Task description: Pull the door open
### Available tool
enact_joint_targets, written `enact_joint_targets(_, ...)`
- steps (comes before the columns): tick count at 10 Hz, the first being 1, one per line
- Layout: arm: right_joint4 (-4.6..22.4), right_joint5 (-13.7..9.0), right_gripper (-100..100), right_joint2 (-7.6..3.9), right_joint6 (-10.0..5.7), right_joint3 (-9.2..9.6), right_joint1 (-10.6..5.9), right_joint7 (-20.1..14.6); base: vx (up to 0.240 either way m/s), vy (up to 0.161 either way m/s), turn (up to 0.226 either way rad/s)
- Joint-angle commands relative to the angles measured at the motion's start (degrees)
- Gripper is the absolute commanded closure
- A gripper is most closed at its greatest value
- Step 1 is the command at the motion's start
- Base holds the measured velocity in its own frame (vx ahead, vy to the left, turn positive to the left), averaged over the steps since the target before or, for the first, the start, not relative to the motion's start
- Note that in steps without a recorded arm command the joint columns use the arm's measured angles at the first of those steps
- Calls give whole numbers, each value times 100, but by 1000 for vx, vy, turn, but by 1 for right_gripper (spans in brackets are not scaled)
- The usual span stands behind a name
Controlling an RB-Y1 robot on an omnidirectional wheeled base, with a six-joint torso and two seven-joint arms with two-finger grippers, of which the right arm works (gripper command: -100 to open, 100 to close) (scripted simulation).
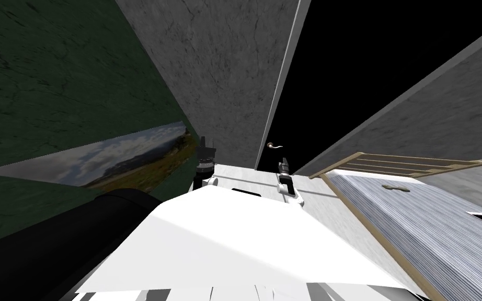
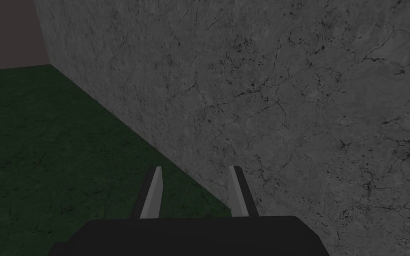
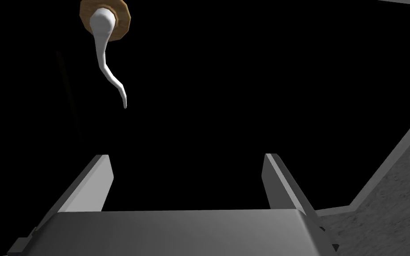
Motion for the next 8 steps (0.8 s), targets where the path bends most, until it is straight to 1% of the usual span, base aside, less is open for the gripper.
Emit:
enact_joint_targets(1, 271, -16, -100, -42, -12, -31, -113, -14, 75, -68, 163)
enact_joint_targets(4, 753, -41, -100, -112, -60, -80, -307, -36, 75, -47, 136)
enact_joint_targets(6, 1066, -57, -100, -156, -91, -112, -433, -50, 66, -71, 129)
enact_joint_targets(8, 1339, -72, -100, -195, -118, -140, -542, -62, 61, -56, 126)
